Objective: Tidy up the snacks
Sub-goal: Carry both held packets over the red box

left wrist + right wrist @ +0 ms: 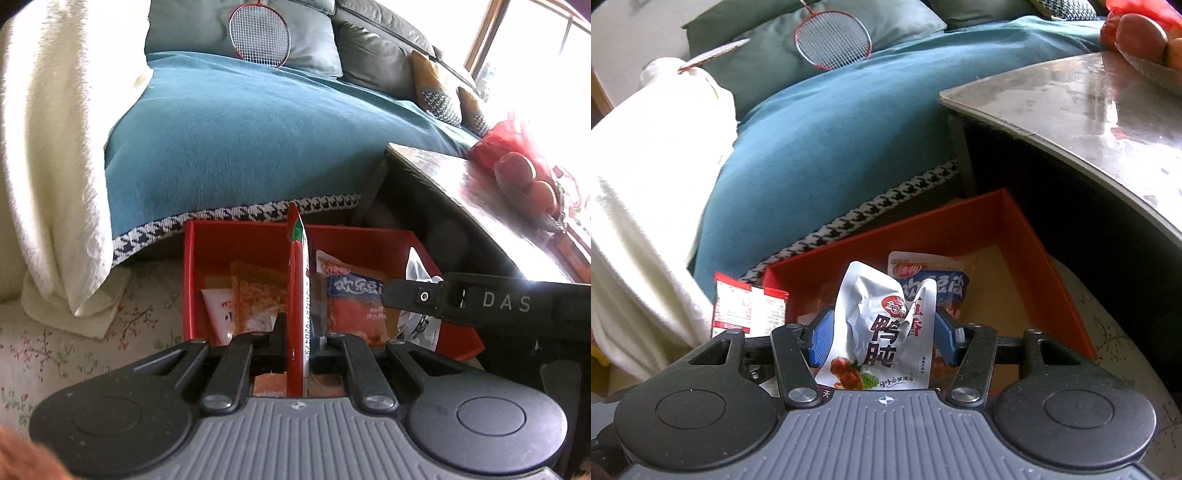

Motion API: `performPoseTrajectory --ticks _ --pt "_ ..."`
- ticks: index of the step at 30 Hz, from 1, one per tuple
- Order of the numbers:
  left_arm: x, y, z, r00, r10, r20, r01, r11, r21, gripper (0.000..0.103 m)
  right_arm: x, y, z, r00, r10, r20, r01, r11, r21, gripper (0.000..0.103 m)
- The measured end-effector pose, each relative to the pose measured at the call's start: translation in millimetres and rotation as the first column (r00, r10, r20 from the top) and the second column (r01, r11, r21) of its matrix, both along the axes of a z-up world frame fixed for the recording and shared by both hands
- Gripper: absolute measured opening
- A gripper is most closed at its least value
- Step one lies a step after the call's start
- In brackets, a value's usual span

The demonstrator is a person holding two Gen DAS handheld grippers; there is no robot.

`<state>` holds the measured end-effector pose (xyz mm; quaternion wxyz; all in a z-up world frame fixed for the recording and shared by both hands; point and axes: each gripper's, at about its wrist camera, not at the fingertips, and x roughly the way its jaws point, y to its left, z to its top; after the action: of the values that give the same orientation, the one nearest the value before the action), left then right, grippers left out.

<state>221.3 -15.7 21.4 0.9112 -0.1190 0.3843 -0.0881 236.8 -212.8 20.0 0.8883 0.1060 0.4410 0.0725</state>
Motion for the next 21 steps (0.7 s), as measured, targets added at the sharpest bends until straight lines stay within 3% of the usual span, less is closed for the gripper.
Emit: performPoseTrajectory --ticks 8,16,21 --pt "21.6 -1.3 -7.0 1.0 0.026 -0.006 -0.026 1.0 0.013 0.005 22.1 9.2 -18.5 1.0 0.024 -0.008 -0.025 0.998 -0.06 0.063" --pt "33.9 -1.0 -18.0 0.999 0.043 -0.017 -0.042 0.998 0.036 0.005 35.9 11.9 -43.1 0.997 0.033 -0.067 -0.038 0.997 -0.071 0.065" --pt "33.8 -1.8 -18.9 0.999 0.043 -0.018 -0.042 0.998 0.048 0.007 34.3 14.0 -42.8 0.997 0.036 -0.064 -0.041 0.997 -0.072 0.069"
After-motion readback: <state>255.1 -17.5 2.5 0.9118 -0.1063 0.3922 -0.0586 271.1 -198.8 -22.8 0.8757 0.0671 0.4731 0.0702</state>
